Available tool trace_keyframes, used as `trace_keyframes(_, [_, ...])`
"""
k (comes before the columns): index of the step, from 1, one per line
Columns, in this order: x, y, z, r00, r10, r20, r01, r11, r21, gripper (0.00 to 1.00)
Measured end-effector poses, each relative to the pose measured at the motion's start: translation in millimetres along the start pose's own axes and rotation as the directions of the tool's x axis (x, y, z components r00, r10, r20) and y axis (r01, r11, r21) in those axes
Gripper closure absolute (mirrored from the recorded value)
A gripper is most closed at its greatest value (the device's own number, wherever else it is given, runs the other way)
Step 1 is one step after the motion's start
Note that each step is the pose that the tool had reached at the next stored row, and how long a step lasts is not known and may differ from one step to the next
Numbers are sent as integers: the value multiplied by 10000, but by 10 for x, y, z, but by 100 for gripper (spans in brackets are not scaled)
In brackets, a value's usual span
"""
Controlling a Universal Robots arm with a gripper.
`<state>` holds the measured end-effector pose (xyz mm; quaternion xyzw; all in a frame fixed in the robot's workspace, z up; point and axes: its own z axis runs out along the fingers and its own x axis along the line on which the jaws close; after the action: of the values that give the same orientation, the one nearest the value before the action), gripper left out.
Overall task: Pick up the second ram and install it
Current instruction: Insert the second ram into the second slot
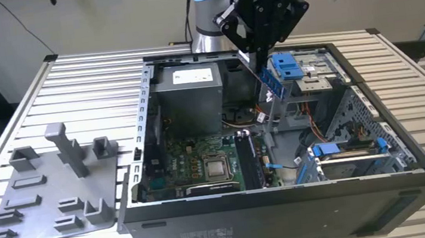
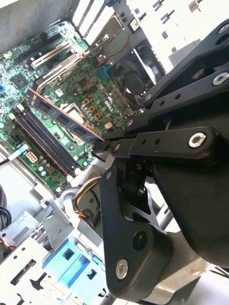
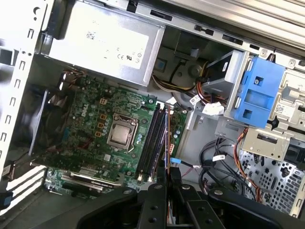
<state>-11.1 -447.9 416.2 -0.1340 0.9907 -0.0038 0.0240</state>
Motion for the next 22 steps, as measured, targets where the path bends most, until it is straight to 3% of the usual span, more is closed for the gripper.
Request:
trace_keyframes(9, [0,0,0,10000,16,-1,-16,10000,1,86])
trace_keyframes(22, [0,0,3,9957,922,-11,-922,9957,44,86])
